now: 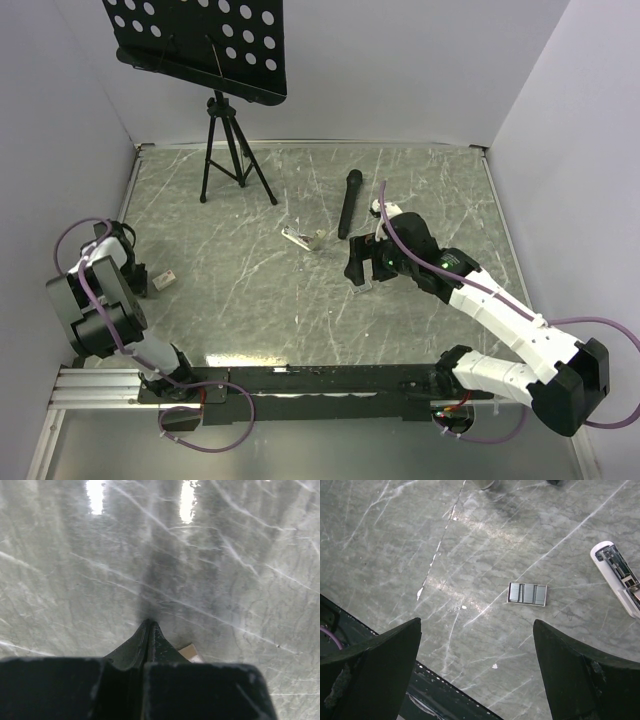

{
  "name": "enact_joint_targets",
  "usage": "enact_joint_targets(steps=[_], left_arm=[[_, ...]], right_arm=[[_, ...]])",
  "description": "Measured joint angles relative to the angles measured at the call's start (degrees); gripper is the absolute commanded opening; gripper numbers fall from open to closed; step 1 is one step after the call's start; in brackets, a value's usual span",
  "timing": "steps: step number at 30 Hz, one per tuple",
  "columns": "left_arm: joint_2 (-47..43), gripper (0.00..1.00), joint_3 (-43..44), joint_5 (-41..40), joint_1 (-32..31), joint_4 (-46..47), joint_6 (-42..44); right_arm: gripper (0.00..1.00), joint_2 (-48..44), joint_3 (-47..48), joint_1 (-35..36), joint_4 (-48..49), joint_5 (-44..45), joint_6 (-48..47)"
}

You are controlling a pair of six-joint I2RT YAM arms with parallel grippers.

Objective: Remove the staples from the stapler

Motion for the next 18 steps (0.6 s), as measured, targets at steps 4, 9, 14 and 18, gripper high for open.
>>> enact_joint_targets(steps=[4,9,14,18], left_arm=[[1.3,0.01,1.2,0.3,-0.6,0.1,1.1],[2.4,0.01,2.3,0.5,-1.7,0.5,2.4],[2.5,0.01,2.4,0.7,-3.0,1.5,3.4],[2.6,0.01,2.4,1.7,-4.2,3.1,3.4]], right_arm=[[1.00,0.0,0.0,0.0,0.1,-0.1,-0.1],[1.00,-0.1,0.0,0.0,0.1,-0.1,-0.5],[1.00,-0.3,0.0,0.0,0.1,-0.1,-0.8],[1.00,-0.7,0.0,0.0,0.1,-0.1,-0.9]])
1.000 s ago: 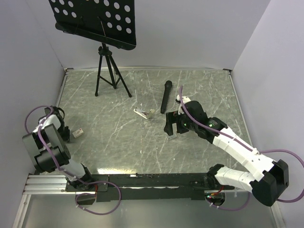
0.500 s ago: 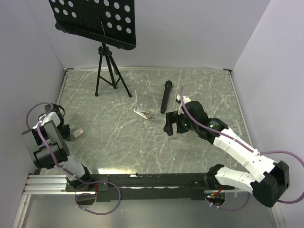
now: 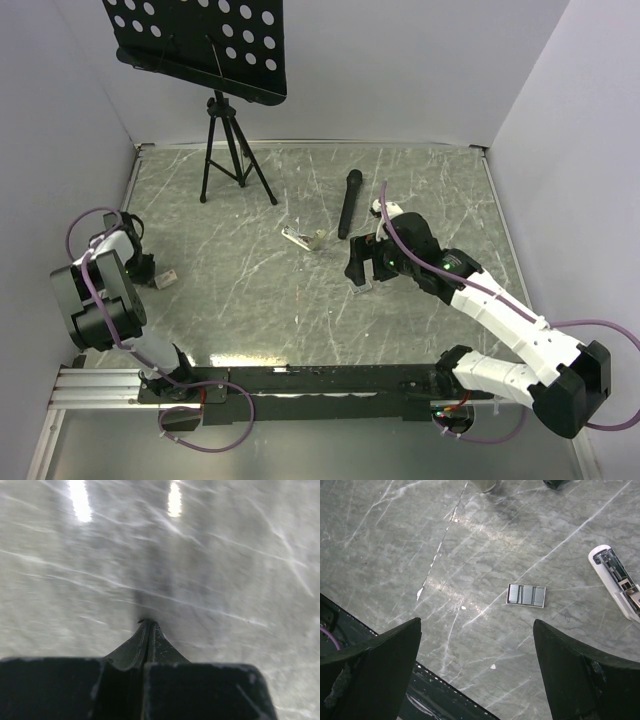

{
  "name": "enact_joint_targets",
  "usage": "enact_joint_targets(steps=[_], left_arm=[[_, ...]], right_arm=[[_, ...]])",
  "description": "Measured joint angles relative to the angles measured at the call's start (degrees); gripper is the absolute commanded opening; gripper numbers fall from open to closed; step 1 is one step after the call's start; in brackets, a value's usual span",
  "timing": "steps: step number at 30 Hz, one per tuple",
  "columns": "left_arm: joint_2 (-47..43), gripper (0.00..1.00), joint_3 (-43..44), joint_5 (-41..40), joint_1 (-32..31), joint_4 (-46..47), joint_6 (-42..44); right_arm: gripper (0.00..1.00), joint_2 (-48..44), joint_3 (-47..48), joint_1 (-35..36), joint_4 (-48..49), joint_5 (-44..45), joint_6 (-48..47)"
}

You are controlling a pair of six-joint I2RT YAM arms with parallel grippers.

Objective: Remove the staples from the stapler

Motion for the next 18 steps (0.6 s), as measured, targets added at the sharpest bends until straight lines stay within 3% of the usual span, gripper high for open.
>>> enact_joint_targets(steps=[18], left_arm=[[-3.3,0.01,-4.5,6.4,-6.6,7.3,-0.9]], right_arm=[[1.00,-1.4,-0.8,0.0,-0.1,0.2,-0.2]])
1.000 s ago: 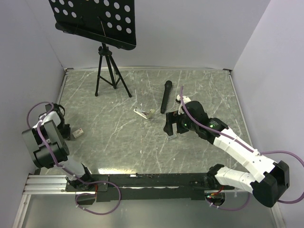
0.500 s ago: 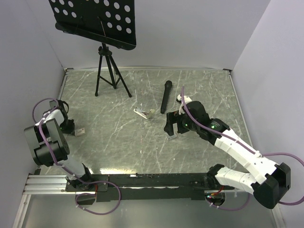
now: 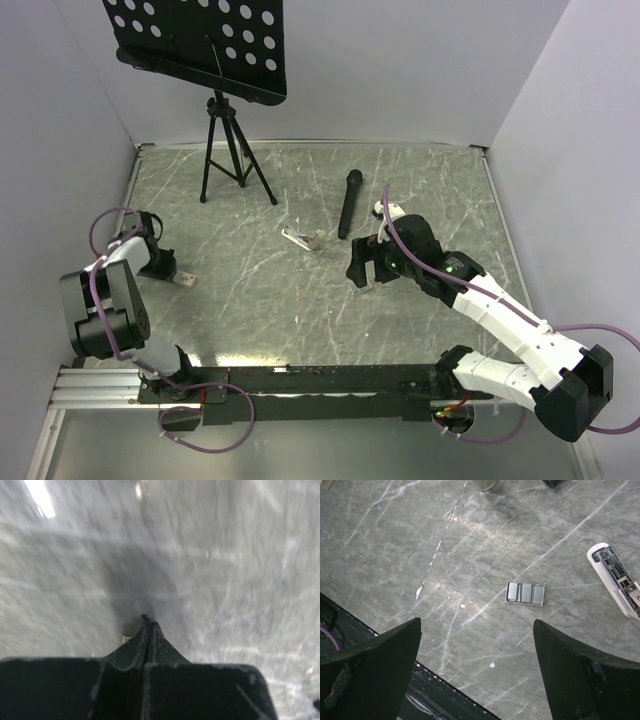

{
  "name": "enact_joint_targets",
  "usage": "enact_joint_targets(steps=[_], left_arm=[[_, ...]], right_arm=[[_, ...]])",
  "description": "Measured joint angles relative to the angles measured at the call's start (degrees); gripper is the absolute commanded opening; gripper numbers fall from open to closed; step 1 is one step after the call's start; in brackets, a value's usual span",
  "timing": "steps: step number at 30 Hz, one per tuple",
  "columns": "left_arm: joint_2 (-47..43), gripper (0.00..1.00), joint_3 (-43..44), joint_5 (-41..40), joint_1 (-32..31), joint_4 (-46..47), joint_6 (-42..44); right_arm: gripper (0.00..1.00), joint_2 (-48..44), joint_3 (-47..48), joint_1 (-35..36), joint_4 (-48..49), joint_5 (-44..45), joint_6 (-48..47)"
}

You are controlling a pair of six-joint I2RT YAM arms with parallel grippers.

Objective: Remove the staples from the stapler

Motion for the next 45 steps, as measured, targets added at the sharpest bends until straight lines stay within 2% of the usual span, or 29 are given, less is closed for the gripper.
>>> enact_joint_targets(steps=[5,10,14,18,27,30,39,45], left_arm=[[-4.2,0.01,-3.9,2.3,-4.7,-0.6,-1.4],[-10.5,0.01,-8.6,4.0,-12.0,-3.8,-4.8],[-16.9,0.01,-9.7,4.2,-19.4,-7.2,-8.2],[-22.1,0.01,-9.6,4.2,-23.7,-7.8,-10.2],[-23.1,0.01,-8.2,-7.2,-24.2,-14.8,-12.5],[-21.0,0.01,-7.7,-9.7,-24.2,-15.1,-12.5],[-12.3,0.01,-7.4,-10.1,-24.2,-11.2,-9.7],[-8.6,0.01,-5.9,-7.4,-24.3,-7.2,-7.5]], right_arm=[[1.00,0.0,0.0,0.0,0.1,0.0,0.0],[1.00,0.0,-0.1,0.0,0.1,0.0,0.0],[1.00,-0.2,-0.8,0.0,0.4,0.0,0.0],[1.00,-0.2,-1.1,0.0,0.4,0.0,0.0],[1.00,-0.9,-2.7,0.0,0.9,0.5,1.5],[1.00,0.5,-2.7,0.0,1.0,1.0,1.8],[1.00,1.5,-3.0,0.0,1.0,1.3,1.8],[1.00,1.5,-3.0,0.0,1.0,1.4,1.7]])
